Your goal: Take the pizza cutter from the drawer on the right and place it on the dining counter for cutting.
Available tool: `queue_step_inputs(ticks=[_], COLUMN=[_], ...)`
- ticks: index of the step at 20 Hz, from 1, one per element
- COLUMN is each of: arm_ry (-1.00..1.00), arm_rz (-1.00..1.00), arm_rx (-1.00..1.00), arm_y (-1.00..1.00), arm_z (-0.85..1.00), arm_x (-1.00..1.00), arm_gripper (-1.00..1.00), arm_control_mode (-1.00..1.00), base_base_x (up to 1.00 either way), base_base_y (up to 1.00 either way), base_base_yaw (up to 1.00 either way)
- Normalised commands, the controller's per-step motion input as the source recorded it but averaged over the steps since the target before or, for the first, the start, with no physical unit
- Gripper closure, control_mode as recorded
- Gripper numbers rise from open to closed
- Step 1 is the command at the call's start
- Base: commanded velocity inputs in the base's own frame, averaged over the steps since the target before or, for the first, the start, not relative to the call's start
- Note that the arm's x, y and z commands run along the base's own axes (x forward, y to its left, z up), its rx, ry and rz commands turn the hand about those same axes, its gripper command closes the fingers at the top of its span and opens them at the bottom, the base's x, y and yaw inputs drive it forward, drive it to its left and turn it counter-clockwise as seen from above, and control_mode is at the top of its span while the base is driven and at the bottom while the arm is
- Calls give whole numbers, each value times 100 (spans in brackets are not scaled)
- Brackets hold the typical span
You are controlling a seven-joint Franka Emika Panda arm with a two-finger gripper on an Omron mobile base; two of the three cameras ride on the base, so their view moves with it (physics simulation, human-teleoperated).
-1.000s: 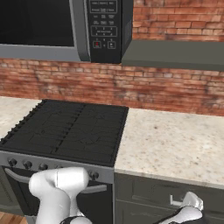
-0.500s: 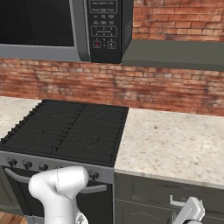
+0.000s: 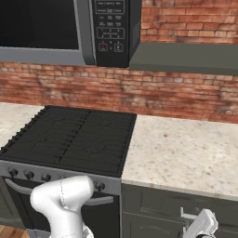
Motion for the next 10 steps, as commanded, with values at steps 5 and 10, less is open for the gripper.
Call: queue_step_inputs(ticks=[5, 10], arm_ry=[-6, -3], arm_rz=[-19, -18], arm_rx=[-5, -3], arm_y=[-15, -14], arm_z=[-12, -10], arm_x=[0, 0], arm_gripper=[-100, -100], arm_control_mode=[-100, -100], base_base_x=[0, 0], base_base_y=[0, 0], base_base_yaw=[0, 0])
